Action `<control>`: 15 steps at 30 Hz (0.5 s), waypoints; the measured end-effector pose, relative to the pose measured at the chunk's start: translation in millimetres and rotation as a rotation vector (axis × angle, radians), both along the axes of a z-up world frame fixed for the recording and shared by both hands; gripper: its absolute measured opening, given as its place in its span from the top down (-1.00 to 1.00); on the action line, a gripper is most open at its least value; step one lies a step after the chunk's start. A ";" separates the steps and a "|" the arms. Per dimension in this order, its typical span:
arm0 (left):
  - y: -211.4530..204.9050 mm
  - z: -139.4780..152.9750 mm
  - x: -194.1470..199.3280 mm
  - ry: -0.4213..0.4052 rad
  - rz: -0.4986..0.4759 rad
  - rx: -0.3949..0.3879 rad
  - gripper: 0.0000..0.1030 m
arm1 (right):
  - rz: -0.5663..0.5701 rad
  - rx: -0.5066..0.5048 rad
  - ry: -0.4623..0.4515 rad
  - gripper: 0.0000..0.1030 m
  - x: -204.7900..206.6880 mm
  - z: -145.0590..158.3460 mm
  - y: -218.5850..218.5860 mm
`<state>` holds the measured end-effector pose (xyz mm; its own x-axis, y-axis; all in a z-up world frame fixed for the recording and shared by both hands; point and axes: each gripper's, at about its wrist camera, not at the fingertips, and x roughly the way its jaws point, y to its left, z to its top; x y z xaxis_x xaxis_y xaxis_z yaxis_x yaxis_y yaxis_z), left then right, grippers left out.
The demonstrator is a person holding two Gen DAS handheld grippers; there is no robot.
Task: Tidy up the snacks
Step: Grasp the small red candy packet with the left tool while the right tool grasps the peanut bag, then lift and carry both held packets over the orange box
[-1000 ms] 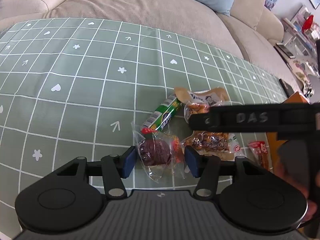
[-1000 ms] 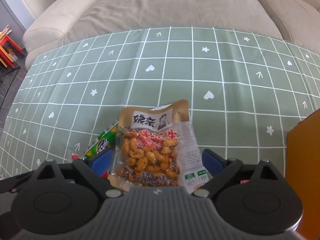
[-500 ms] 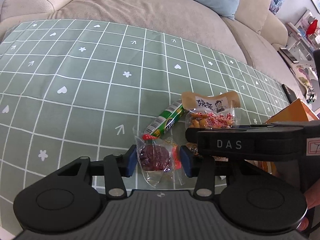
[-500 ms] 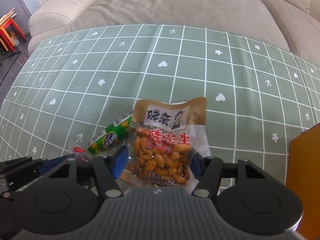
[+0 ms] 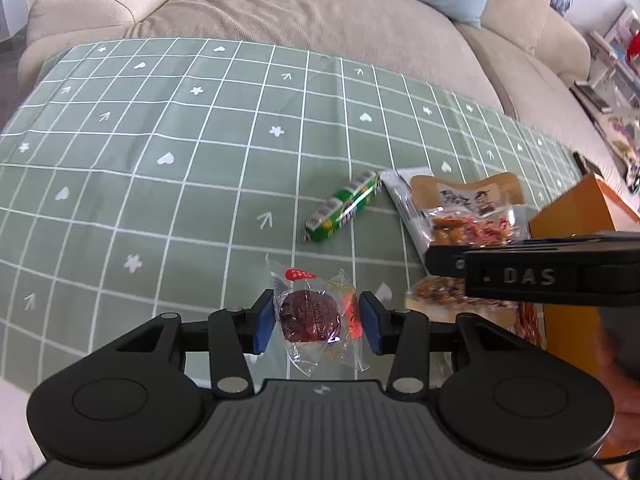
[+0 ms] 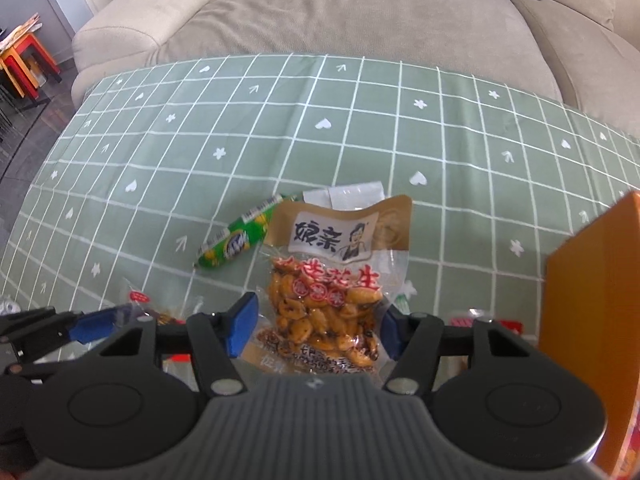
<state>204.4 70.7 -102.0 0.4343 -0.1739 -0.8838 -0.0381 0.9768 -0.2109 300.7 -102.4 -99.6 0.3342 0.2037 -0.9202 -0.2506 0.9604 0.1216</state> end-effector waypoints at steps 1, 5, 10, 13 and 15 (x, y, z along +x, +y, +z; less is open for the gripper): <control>-2.0 3.0 -2.6 0.008 -0.003 0.012 0.02 | 0.000 0.003 0.008 -0.16 -3.7 3.0 -3.0; -10.5 16.6 -12.5 0.020 -0.023 0.051 0.02 | 0.008 0.019 0.038 -0.16 -18.8 17.3 -15.5; -27.3 36.4 -23.4 0.007 -0.062 0.075 0.03 | 0.038 0.019 0.036 -0.16 -41.5 39.6 -32.2; -41.5 47.7 -29.2 -0.004 -0.088 0.094 0.03 | 0.055 0.007 0.029 -0.16 -53.8 52.9 -43.6; -52.6 54.6 -32.7 -0.012 -0.110 0.107 0.03 | 0.065 0.003 0.014 -0.16 -62.4 62.3 -52.5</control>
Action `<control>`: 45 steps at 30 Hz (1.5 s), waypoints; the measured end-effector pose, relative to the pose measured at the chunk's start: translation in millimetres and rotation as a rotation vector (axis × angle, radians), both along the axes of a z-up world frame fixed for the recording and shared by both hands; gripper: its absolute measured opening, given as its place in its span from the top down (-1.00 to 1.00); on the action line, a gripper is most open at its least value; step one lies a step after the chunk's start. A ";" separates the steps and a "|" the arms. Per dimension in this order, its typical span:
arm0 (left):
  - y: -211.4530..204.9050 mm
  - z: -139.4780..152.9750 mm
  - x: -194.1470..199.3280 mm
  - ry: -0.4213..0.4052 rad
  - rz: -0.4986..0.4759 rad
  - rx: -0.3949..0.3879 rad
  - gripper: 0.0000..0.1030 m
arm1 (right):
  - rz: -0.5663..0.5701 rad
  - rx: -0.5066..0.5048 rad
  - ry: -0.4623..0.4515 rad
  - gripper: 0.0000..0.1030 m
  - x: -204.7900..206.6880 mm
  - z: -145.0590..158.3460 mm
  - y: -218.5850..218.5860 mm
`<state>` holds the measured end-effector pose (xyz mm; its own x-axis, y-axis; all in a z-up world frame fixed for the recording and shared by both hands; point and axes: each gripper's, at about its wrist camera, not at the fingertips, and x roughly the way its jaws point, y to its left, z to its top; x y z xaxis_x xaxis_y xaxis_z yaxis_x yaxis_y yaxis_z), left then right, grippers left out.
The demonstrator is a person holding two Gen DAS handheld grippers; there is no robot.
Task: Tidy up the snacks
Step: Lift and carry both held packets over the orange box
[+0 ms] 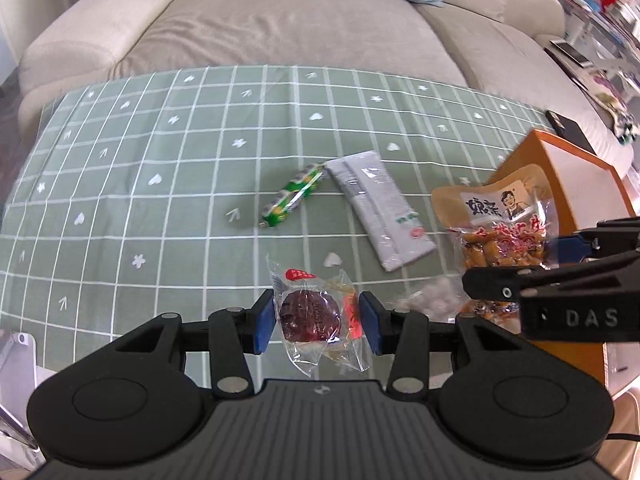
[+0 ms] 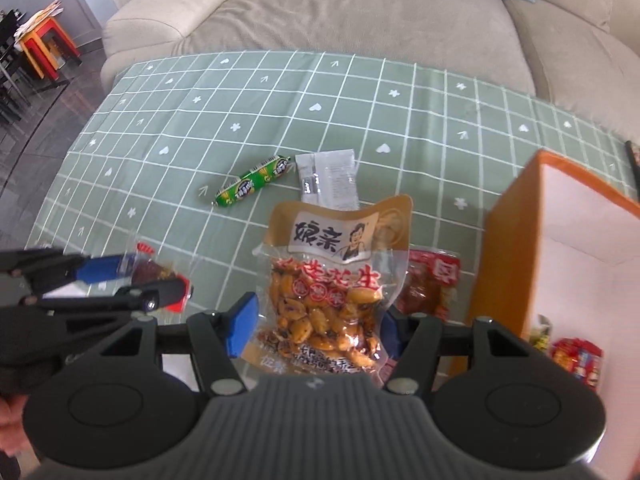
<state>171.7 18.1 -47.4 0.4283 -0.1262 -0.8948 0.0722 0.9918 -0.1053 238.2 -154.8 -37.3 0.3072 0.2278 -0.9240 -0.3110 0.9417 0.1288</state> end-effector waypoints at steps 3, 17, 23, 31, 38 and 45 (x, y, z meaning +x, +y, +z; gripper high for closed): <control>-19.5 9.5 -2.6 -0.010 -0.037 0.030 0.04 | 0.013 -0.011 -0.023 -0.16 -11.6 13.4 -15.5; -133.9 46.6 -3.3 -0.111 -0.255 0.076 0.05 | -0.008 -0.156 -0.099 -0.16 -33.9 46.7 -108.8; -183.6 54.0 -2.1 -0.146 -0.361 0.089 0.05 | -0.027 -0.221 -0.090 -0.16 -35.0 41.1 -150.0; -235.9 46.3 5.0 -0.157 -0.503 0.074 0.05 | -0.028 -0.249 -0.064 -0.16 -30.6 19.6 -195.0; -262.3 24.1 14.0 -0.122 -0.590 0.077 0.05 | -0.034 -0.205 -0.031 -0.16 -26.2 -1.7 -220.0; -261.9 1.2 25.0 -0.075 -0.586 0.070 0.05 | -0.027 -0.180 -0.008 -0.17 -17.6 -22.1 -226.9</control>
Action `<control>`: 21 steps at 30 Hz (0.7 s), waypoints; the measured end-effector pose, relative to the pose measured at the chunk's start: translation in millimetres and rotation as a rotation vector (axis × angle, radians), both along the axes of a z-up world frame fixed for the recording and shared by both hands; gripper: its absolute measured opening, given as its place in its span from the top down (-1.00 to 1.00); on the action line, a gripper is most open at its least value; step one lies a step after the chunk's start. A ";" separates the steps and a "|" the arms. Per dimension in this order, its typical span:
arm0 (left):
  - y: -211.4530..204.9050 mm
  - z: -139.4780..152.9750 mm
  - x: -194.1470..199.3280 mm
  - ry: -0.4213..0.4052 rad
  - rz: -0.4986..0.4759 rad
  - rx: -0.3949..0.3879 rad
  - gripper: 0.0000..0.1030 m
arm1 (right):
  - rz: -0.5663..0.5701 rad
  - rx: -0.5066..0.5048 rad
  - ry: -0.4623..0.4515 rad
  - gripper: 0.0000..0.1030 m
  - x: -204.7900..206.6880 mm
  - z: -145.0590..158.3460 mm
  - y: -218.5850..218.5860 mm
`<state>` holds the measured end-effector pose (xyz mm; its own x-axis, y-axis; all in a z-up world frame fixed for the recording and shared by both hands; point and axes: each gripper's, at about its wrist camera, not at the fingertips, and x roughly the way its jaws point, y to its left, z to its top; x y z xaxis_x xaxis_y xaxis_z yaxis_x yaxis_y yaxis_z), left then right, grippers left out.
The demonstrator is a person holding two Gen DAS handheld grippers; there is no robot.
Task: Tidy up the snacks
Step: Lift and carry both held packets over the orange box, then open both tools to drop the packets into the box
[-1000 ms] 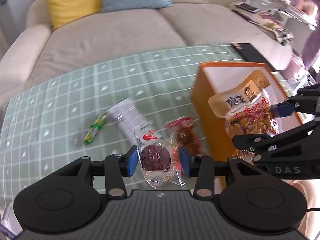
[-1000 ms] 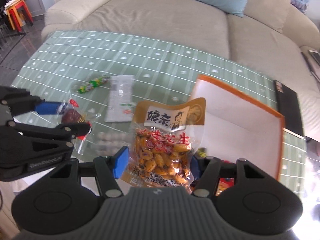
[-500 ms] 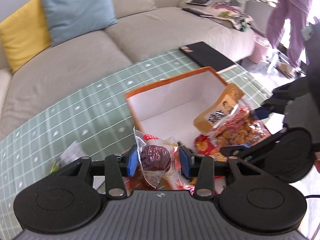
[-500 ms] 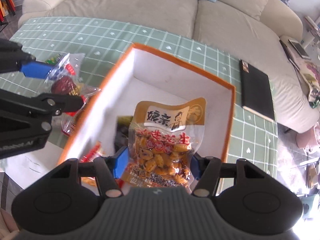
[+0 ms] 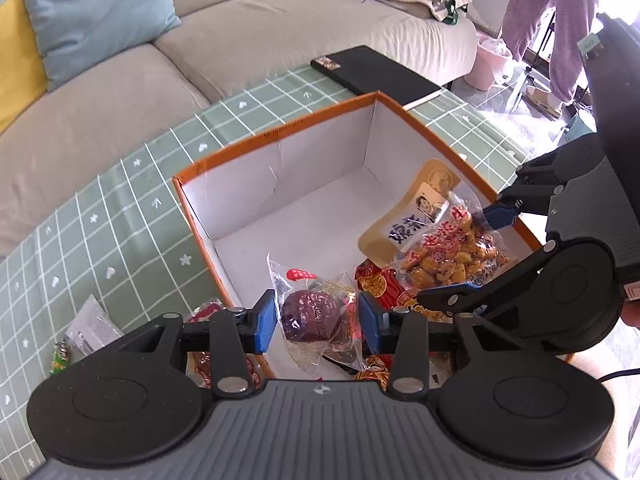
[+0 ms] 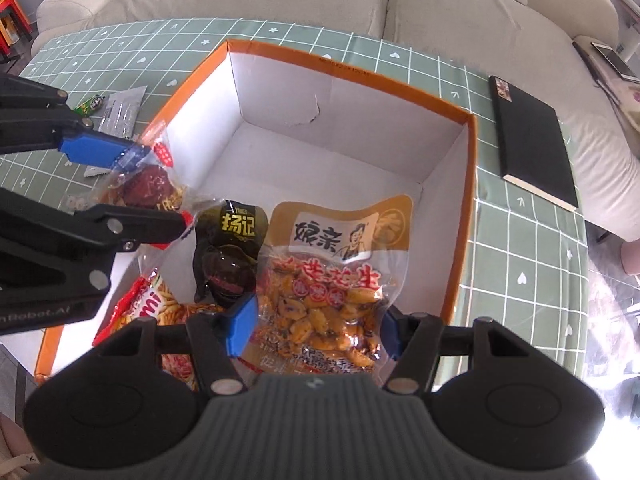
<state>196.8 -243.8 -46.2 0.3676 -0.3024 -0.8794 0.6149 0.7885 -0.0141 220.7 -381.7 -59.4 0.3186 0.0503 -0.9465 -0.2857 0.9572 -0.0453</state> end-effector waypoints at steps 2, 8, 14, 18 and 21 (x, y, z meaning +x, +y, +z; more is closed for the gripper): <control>-0.7 -5.1 2.4 0.009 -0.004 0.000 0.05 | 0.019 -0.001 -0.003 -0.17 3.4 -3.9 2.6; -1.3 -18.2 10.5 0.036 -0.007 0.003 0.05 | 0.062 -0.007 -0.001 -0.17 11.0 -15.4 5.4; -4.8 -26.8 13.1 0.042 -0.023 0.033 0.05 | 0.097 -0.009 0.010 -0.17 17.3 -25.3 7.2; -10.5 -28.9 13.3 0.029 -0.039 0.058 0.05 | 0.122 -0.037 0.021 -0.18 18.5 -31.9 11.9; -17.3 -31.4 12.5 0.020 -0.054 0.105 0.04 | 0.131 -0.048 0.034 -0.18 21.4 -37.9 12.9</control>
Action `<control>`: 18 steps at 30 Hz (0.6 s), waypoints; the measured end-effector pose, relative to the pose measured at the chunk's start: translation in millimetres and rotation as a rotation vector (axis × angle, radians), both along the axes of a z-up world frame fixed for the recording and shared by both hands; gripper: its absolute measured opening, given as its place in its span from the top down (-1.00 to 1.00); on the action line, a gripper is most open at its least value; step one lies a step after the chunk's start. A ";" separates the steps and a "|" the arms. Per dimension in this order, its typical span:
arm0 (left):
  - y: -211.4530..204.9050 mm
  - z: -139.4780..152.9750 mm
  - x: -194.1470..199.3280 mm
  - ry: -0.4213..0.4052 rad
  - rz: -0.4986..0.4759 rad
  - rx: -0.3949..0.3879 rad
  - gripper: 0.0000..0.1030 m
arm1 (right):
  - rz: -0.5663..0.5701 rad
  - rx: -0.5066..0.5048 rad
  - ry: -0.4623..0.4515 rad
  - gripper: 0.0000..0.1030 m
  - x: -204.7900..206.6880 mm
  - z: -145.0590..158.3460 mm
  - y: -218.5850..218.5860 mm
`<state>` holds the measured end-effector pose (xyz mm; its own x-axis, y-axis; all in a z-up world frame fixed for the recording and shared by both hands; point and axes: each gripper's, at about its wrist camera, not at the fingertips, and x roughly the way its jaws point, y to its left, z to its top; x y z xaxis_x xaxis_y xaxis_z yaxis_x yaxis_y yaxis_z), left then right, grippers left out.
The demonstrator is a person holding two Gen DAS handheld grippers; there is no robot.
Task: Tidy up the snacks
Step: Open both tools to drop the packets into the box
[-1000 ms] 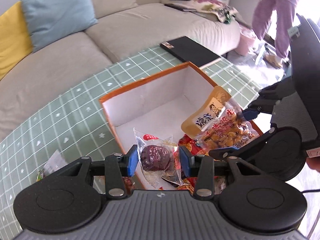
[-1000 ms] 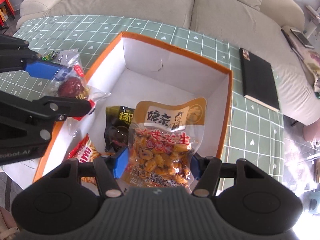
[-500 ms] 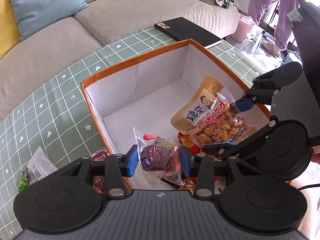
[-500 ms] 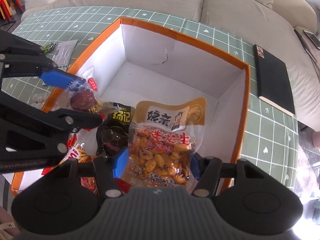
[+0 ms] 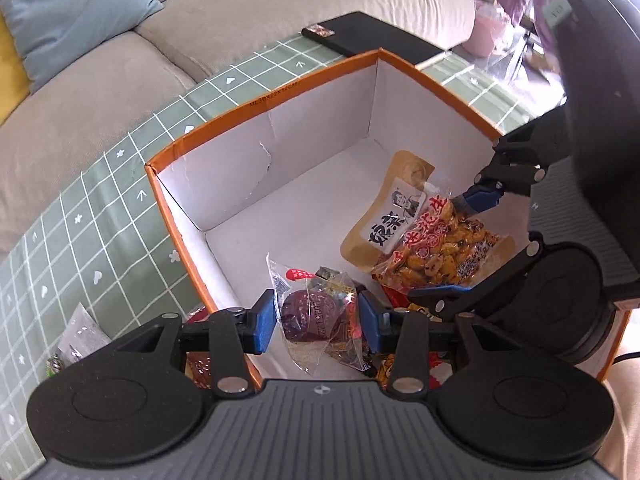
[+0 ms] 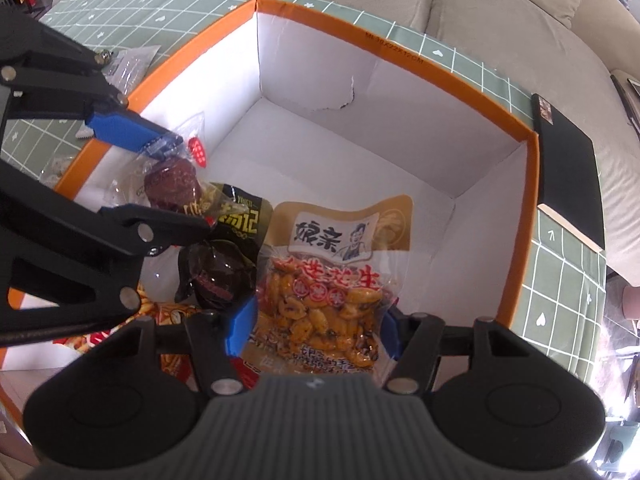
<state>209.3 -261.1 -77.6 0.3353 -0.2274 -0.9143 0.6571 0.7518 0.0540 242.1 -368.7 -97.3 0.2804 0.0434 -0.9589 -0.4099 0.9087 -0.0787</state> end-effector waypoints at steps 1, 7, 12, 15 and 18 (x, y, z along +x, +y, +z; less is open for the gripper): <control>-2.3 -0.7 -0.5 -0.007 -0.003 0.020 0.03 | -0.003 0.001 0.003 -0.19 0.6 -1.1 0.4; -4.6 -1.9 -0.2 -0.019 0.005 0.045 -0.03 | -0.001 -0.007 0.012 -0.20 4.3 -3.3 1.8; -5.4 -2.3 -3.9 -0.045 -0.002 0.074 -0.12 | -0.009 -0.025 0.031 -0.21 4.7 -7.0 3.7; -5.5 0.2 -5.9 -0.044 0.001 0.075 -0.14 | -0.007 -0.033 0.035 -0.26 3.8 -7.6 5.1; -6.9 4.3 -10.0 -0.044 -0.003 0.091 -0.22 | 0.005 -0.049 0.041 -0.30 2.8 -6.1 7.2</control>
